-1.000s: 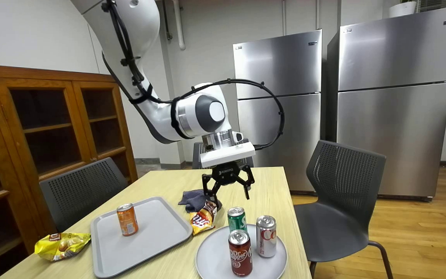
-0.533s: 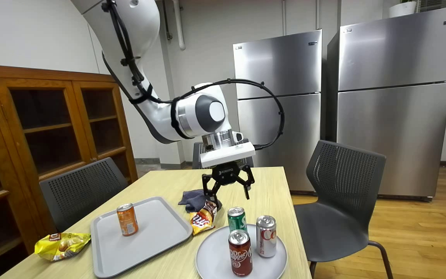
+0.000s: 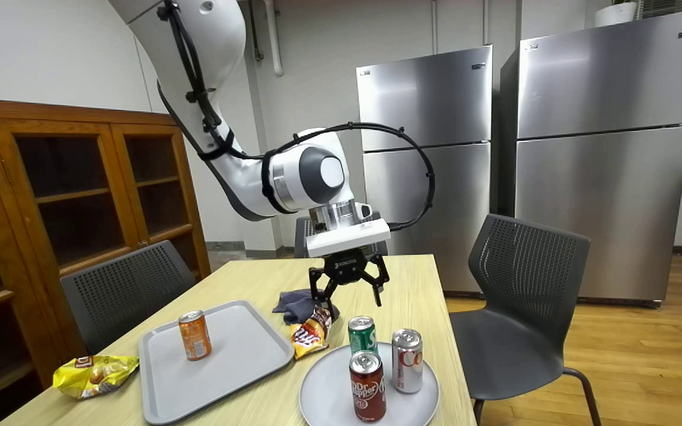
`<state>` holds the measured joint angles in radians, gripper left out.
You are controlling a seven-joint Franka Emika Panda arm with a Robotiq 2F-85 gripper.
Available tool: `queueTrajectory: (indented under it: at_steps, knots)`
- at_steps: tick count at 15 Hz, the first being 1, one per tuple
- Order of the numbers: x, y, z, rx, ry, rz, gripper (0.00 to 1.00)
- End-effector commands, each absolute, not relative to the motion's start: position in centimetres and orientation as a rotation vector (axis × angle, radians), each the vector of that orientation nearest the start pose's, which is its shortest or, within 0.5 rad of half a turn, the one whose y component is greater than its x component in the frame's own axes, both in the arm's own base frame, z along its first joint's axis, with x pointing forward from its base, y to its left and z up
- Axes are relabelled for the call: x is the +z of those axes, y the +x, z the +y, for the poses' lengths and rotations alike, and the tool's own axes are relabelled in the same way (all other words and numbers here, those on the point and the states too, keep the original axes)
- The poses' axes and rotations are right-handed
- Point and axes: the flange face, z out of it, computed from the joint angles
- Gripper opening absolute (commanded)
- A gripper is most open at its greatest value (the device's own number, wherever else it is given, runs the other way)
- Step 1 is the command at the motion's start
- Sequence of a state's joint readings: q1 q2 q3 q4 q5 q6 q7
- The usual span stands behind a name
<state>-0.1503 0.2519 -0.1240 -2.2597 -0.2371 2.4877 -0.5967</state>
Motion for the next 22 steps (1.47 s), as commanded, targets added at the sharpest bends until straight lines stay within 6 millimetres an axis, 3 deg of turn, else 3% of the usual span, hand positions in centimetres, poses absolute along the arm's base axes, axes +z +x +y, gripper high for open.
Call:
queueTrajectory:
  at_steps: [1, 22]
  knots:
    - [24.3, 52.6, -14.7, 0.169, -3.171, -0.873, 1.00]
    - [19.9, 55.3, -15.2, 0.242, -3.143, -0.929, 1.00]
